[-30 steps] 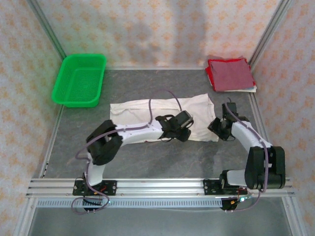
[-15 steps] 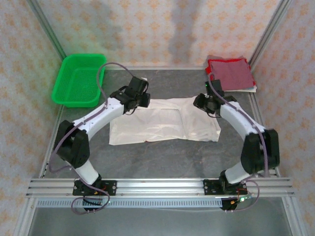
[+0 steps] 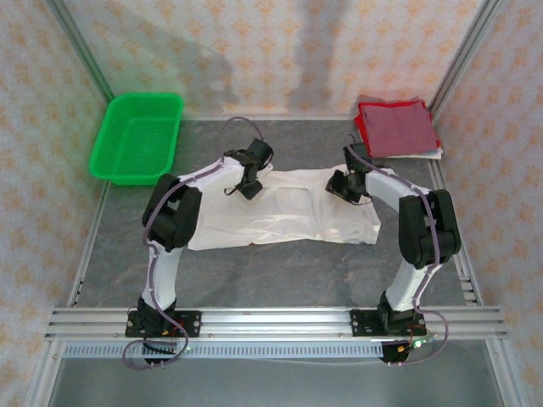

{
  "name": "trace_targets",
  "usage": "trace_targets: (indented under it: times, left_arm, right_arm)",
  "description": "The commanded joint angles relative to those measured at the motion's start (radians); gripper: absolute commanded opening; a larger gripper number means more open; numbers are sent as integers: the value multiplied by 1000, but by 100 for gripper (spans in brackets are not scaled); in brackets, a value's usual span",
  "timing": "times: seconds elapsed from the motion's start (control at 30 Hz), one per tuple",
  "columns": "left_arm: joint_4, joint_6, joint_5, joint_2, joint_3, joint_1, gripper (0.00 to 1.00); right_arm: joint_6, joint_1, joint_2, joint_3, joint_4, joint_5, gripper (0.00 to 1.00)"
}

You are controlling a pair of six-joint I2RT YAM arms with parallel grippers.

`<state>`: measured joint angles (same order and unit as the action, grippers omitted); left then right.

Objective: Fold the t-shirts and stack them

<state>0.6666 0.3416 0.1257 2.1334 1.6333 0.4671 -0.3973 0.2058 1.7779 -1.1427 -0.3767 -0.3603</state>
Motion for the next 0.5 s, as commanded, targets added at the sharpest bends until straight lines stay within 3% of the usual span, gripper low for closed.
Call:
trace_targets:
  times: [0.0,0.1,0.47]
  left_arm:
    - [27,113,55,23,80,6,51]
    - [11,140,50,51,99,4,45]
    - [3,199,33,120,155,-4,44]
  right_arm:
    - [-13,-16,-4,34,30,1,33]
    - [-19,-27,-14,61,44,-5,33]
    - [-23,-60,-34,100,58,-18,32]
